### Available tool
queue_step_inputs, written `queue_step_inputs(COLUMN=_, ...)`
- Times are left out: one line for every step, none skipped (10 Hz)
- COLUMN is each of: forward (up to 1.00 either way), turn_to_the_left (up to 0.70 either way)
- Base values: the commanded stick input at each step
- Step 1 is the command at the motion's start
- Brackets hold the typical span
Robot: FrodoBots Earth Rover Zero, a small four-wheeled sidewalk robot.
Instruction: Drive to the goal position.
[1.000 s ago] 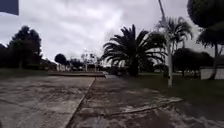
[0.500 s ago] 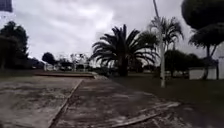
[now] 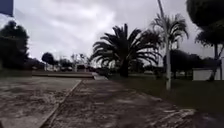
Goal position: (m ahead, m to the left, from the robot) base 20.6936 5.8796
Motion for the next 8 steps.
queue_step_inputs(forward=0.7, turn_to_the_left=0.0)
queue_step_inputs(forward=0.7, turn_to_the_left=0.0)
queue_step_inputs(forward=0.7, turn_to_the_left=0.0)
queue_step_inputs(forward=0.7, turn_to_the_left=0.0)
queue_step_inputs(forward=0.7, turn_to_the_left=0.0)
queue_step_inputs(forward=0.7, turn_to_the_left=0.0)
queue_step_inputs(forward=0.7, turn_to_the_left=0.0)
queue_step_inputs(forward=0.7, turn_to_the_left=0.0)
